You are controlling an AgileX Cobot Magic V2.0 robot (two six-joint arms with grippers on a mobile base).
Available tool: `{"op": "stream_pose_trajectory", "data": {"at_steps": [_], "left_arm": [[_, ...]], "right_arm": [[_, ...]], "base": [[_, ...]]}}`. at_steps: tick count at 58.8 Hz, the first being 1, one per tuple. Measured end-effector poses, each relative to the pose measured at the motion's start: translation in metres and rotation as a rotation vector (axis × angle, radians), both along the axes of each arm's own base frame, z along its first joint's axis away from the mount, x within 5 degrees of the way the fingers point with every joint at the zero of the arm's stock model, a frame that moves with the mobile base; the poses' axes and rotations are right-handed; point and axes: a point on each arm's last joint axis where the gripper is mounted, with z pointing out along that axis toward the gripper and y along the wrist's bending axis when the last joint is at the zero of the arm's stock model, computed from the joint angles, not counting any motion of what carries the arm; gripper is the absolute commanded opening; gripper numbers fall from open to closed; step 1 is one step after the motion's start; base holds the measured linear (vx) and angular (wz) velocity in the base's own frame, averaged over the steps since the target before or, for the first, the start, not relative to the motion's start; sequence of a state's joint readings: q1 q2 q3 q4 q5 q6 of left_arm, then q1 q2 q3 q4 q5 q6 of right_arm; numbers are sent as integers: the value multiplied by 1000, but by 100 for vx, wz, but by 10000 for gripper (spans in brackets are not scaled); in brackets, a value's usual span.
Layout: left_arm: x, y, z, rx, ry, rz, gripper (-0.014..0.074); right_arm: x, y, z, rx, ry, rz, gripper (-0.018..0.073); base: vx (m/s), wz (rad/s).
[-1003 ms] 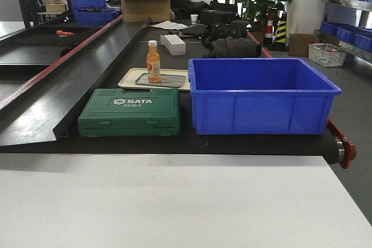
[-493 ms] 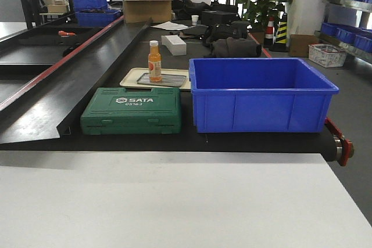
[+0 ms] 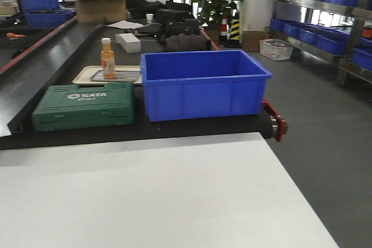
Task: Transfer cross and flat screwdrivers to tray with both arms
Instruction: 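Hold both screwdrivers while the base turns away from the table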
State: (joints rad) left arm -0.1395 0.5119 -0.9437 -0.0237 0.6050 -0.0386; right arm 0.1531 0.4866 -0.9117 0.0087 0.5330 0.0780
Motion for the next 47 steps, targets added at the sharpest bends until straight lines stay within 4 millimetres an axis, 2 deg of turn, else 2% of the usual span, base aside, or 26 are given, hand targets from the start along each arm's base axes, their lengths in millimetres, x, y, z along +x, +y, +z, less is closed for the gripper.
{"op": "stream_pose_trajectory", "data": {"at_steps": [47], "left_arm": [[0,0,0,0,0,0,0]], "right_arm": [[0,0,-1,-2,11,0,-8]], "base": [[-16,-52]]}}
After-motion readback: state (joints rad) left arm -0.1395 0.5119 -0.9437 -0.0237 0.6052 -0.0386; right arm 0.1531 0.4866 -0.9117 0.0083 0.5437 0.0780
